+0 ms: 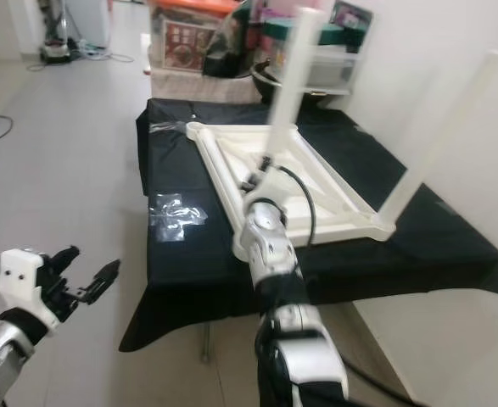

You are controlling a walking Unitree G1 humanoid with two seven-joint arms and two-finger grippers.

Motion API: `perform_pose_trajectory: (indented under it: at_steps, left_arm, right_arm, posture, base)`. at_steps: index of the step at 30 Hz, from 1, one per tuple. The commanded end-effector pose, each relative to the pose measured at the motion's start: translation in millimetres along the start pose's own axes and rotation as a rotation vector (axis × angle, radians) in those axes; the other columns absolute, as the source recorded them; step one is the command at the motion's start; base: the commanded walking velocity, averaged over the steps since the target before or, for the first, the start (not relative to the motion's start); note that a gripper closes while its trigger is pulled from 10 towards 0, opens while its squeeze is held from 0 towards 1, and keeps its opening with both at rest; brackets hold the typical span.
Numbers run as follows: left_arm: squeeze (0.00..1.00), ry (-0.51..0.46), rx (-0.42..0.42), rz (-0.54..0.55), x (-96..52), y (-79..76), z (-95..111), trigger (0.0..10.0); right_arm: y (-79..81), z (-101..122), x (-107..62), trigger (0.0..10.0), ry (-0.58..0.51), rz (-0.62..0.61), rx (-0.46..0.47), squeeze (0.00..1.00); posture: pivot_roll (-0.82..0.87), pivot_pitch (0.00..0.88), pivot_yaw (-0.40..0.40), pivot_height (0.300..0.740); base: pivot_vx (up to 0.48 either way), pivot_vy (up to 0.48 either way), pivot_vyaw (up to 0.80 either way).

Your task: Building children table

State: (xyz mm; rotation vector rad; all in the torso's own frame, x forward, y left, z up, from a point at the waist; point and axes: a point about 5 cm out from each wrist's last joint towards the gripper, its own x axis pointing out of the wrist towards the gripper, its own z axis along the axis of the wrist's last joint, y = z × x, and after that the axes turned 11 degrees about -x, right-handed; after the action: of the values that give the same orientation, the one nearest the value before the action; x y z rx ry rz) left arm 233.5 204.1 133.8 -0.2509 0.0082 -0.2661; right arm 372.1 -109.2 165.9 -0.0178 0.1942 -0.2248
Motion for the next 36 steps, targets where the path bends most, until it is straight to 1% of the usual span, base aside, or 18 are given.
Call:
perform_pose_trajectory:
  at_steps: [1,2,5,6,9,10,12,18,19,24,25,27,28,29,31,32,34,36]
  left_arm:
    - [0.0,0.018,0.001,-0.015,1.4,-3.3,-2.6,10.0]
    - [0.0,0.018,0.001,-0.016,1.6,-3.4,-2.9,10.0]
    - [0.0,0.018,0.001,-0.016,2.0,-3.5,-3.0,10.0]
    - [0.0,0.017,0.0,-0.016,2.1,-3.4,-2.8,10.0]
    - [0.0,0.015,-0.001,-0.014,2.6,-3.3,-3.1,10.0]
    - [0.0,0.014,-0.002,-0.013,2.6,-3.1,-3.1,10.0]
    - [0.0,0.013,-0.002,-0.013,2.7,-3.0,-3.2,10.0]
    - [0.0,0.012,-0.004,-0.015,3.2,-3.1,-3.2,10.0]
    - [0.0,0.011,-0.005,-0.016,3.8,-3.3,-3.1,10.0]
    - [0.0,0.011,-0.005,-0.017,4.4,-3.4,-3.4,10.0]
    - [0.0,0.013,-0.004,-0.017,4.2,-3.3,-3.7,10.0]
    - [0.0,0.013,-0.004,-0.017,4.2,-3.3,-3.7,10.0]
    - [0.0,0.013,-0.004,-0.016,3.8,-3.2,-3.8,10.0]
    - [0.0,0.013,-0.004,-0.016,3.8,-3.2,-3.8,10.0]
    - [0.0,0.012,-0.005,-0.016,2.3,-3.0,-3.8,10.0]
    - [0.0,0.012,-0.005,-0.016,2.3,-3.0,-3.8,10.0]
    - [0.0,0.011,-0.007,-0.018,1.3,-3.1,-3.7,10.0]
    - [0.0,0.01,-0.008,-0.019,0.9,-3.2,-3.5,10.0]
  right_arm:
    - [6.7,-41.9,-7.9,0.7,0.214,0.049,-0.06,0.0]
    - [16.9,-36.7,-11.1,9.3,0.191,0.144,-0.065,0.0]
    - [31.5,-23.7,-13.6,10.0,0.123,0.309,-0.042,0.0]
    - [34.1,-10.4,-12.4,10.0,0.047,0.387,-0.023,1.0]
    - [38.0,11.9,-12.1,10.0,-0.065,0.536,-0.005,1.0]
    - [37.8,26.8,-11.6,10.0,-0.139,0.636,-0.015,0.0]
    - [37.2,39.3,-17.1,10.0,-0.214,0.818,-0.041,0.0]
    - [31.1,47.9,-28.6,10.0,-0.329,1.11,-0.127,0.0]
    - [31.1,43.7,-35.5,10.0,-0.353,1.236,-0.166,0.0]
    - [48.8,19.8,-45.3,10.0,-0.333,1.381,-0.232,0.0]
    - [56.1,19.0,-44.6,5.5,-0.329,1.357,-0.206,0.0]
    - [56.1,19.0,-44.6,5.5,-0.329,1.357,-0.206,0.0]
    - [59.5,21.3,-40.3,0.0,-0.327,1.305,-0.164,0.0]
    - [59.5,21.3,-40.3,0.0,-0.327,1.305,-0.164,0.0]
    - [51.1,18.5,-12.9,0.0,-0.222,0.958,-0.133,0.0]
    - [51.1,18.5,-12.9,0.0,-0.222,0.958,-0.133,0.0]
    - [23.2,2.8,12.7,0.0,-0.058,0.532,-0.133,0.0]
    - [13.1,-3.0,17.5,0.0,-0.013,0.428,-0.13,0.0]
  posture:
    - [0.15,0.0,-0.117,0.74]
    - [0.15,0.0,-0.118,0.74]
    - [0.15,0.0,-0.121,0.74]
    - [0.15,0.0,-0.121,0.74]
    - [0.15,0.0,-0.126,0.74]
    - [0.15,0.0,-0.126,0.74]
    - [0.15,0.0,-0.13,0.74]
    - [0.16,0.0,-0.138,0.74]
    - [0.16,0.0,-0.14,0.74]
    - [0.17,0.0,-0.143,0.74]
    - [0.17,0.0,-0.143,0.74]
    - [0.17,0.0,-0.143,0.74]
    - [0.18,0.0,-0.143,0.74]
    - [0.18,0.0,-0.143,0.74]
    - [0.17,0.0,-0.143,0.74]
    - [0.17,0.0,-0.143,0.74]
    - [0.17,0.0,-0.142,0.74]
    - [0.16,0.0,-0.143,0.74]
  base:
    - [0.0,0.0,0.0]
    - [0.0,0.0,0.0]
    - [0.0,0.0,0.0]
    - [0.0,0.0,0.0]
    - [0.0,0.0,0.0]
    - [0.0,0.0,0.0]
    - [0.0,0.0,0.0]
    - [0.0,0.0,0.0]
    - [0.0,0.0,0.0]
    - [0.0,0.0,0.0]
    - [0.0,0.0,0.0]
    - [0.0,0.0,0.0]
    - [0.0,0.0,0.0]
    - [0.0,0.0,0.0]
    - [0.0,0.0,0.0]
    - [0.0,0.0,0.0]
    - [0.0,0.0,0.0]
    - [0.0,0.0,0.0]
